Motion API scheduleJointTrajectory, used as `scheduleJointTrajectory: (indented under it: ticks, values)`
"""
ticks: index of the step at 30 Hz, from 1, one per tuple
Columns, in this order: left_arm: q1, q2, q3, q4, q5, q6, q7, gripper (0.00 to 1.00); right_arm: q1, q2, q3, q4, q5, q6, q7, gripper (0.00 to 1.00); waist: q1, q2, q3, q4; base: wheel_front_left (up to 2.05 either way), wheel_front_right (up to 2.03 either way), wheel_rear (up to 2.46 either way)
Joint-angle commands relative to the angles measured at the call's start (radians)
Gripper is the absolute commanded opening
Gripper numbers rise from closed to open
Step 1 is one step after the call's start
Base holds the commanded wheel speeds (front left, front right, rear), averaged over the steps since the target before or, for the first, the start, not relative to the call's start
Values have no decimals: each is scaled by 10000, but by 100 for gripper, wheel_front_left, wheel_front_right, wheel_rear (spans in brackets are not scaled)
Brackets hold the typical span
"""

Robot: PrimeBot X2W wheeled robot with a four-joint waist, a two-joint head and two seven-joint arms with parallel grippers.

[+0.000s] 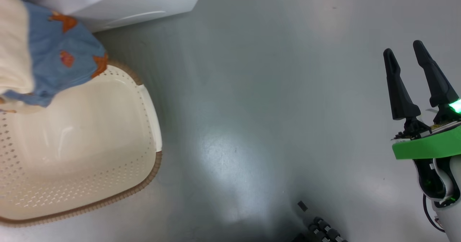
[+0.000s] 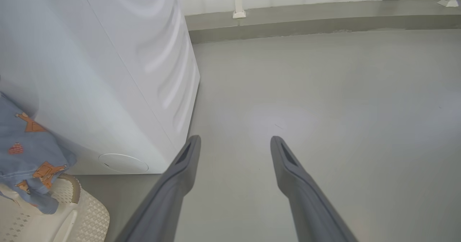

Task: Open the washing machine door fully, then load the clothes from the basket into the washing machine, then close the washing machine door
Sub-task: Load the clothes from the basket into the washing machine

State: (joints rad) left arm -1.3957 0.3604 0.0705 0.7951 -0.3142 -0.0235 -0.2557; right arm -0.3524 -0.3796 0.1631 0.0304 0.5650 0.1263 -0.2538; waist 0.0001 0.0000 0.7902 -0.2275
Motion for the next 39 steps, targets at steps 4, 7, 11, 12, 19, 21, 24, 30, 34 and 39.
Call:
scheduleJointTrajectory:
  ticks: [4,7,11,12,19,21,24,30,34,39]
  values:
    - [70,590,782,-1626,279,151,-60,0,106,-49,121,-135,-33,44,-80,100,-1,0,92,-190,0,0,0]
    - [355,515,1210,-2445,595,212,-60,0,30,60,202,-100,-39,44,-80,100,-1,0,105,-259,0,0,0]
    - [665,369,1288,-1191,591,65,-34,100,28,154,325,21,-41,44,-80,100,-1,0,-101,-315,0,0,0]
    - [635,376,1217,-736,604,36,138,100,34,162,330,43,-28,44,-80,100,-1,0,-156,-328,0,0,0]
    - [223,481,622,1813,859,88,2337,100,35,198,387,175,-13,44,-80,100,-1,0,-634,-352,0,0,0]
    - [167,495,515,2166,875,-4,2609,100,16,227,444,209,-14,44,-80,100,-1,0,-801,-350,0,0,0]
    - [201,532,394,2405,907,-151,2405,100,-28,276,518,260,-8,44,-80,100,-1,0,-1092,-350,0,0,0]
    - [815,435,332,2778,778,-438,1468,100,-89,360,698,403,6,44,-80,100,-1,0,-1876,-273,0,0,0]
    - [1474,286,349,3042,601,-628,836,100,-69,393,835,520,19,44,-80,100,-1,0,-2487,-141,0,0,0]
    - [2748,18,252,3088,383,-901,206,100,43,443,1021,715,32,44,-80,100,-1,0,-3478,105,0,0,0]
